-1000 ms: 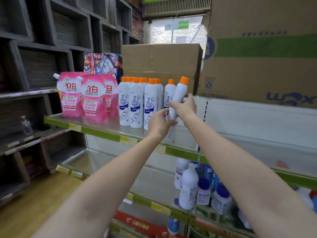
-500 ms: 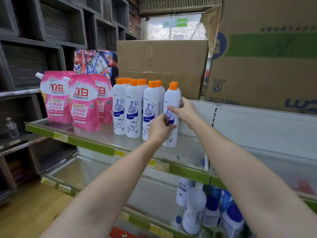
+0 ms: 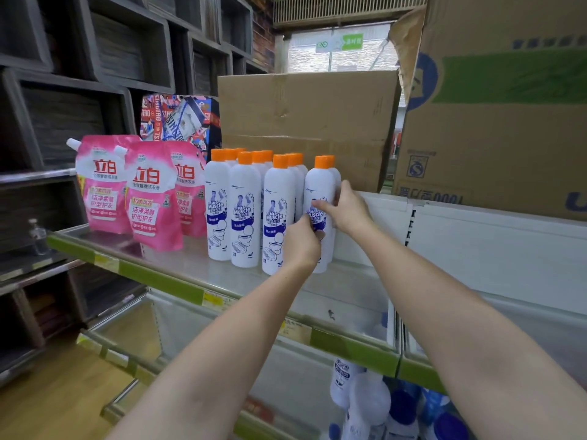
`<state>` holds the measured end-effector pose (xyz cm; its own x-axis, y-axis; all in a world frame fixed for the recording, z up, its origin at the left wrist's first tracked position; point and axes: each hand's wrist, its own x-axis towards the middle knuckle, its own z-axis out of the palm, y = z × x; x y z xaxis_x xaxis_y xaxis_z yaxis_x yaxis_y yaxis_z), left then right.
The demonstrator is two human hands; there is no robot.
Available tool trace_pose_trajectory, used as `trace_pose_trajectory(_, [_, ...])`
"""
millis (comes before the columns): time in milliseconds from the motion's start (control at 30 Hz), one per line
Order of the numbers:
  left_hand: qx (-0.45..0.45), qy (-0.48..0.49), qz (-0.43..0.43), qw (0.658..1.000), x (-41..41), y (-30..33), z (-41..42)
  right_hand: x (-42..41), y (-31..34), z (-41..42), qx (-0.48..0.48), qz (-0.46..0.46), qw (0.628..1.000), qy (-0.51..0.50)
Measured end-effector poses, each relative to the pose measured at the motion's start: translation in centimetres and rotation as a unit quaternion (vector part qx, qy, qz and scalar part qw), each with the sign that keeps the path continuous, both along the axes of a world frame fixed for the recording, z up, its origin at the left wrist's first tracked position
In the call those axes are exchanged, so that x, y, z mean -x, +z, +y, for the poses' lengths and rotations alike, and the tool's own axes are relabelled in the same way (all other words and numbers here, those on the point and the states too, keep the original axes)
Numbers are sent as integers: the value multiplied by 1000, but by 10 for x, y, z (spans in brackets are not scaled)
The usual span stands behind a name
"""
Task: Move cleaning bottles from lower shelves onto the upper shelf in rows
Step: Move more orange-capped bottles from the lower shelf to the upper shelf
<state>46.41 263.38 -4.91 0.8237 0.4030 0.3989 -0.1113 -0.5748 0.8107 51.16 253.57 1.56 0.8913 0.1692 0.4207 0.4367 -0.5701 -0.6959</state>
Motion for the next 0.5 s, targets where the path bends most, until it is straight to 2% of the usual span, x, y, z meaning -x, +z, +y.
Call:
trace_pose_trajectory(100, [10,-10,7,1000,4,-6,-4,3,-8,2,-24,-12,999,-20])
trace_pose_trajectory(200, [-17,-21,16,1000,9,-11,-1,10,-15,-1,-58,13,998,-9])
trace_pose_trajectory(367, [-78,-56,47,994,22,-17,1,35,-36,-28,37,28,998,-37])
trace_pose_trajectory(500, [-109,-109,67,986,38,-18,-25,70,-59,-71,57,43,994,-84])
